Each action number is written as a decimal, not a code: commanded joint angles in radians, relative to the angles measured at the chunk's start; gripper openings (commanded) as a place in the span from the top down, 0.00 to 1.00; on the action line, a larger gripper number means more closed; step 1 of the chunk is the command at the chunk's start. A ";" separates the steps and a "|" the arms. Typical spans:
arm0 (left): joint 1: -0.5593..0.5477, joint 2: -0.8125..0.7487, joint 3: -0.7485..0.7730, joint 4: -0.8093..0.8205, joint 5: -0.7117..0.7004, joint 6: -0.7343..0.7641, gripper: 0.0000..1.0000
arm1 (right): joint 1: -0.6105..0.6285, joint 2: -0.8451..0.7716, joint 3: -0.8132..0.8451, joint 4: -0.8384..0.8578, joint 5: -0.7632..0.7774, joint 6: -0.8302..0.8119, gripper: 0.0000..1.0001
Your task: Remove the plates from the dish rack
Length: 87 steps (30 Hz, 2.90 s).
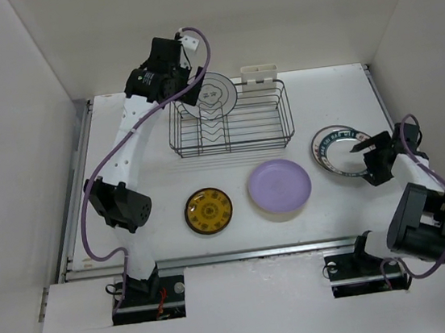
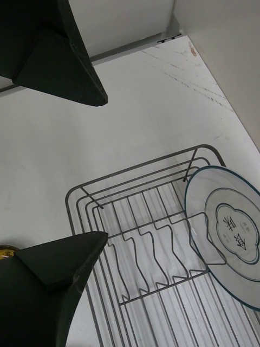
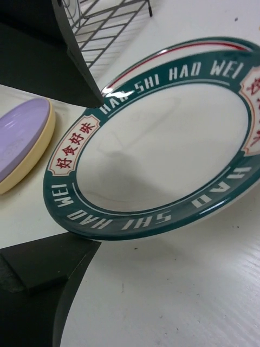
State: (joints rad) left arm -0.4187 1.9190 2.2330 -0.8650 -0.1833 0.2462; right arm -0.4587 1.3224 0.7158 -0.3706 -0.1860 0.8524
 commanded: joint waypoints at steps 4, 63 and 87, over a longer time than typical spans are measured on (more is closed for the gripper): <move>0.001 -0.038 -0.027 0.011 0.019 0.033 0.00 | -0.005 -0.107 -0.006 -0.016 0.046 -0.015 0.03; 0.001 0.379 0.039 0.682 0.088 0.539 0.00 | 0.276 -0.035 0.349 -0.148 0.350 -0.291 0.02; 0.031 0.364 0.008 0.627 0.062 0.596 1.00 | 0.324 -0.144 0.413 -0.134 0.235 -0.293 0.02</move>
State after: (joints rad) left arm -0.3939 2.3695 2.2601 -0.3206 -0.0277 0.8268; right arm -0.1532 1.1938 1.1065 -0.5243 0.0826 0.5537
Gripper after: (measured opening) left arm 0.106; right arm 0.981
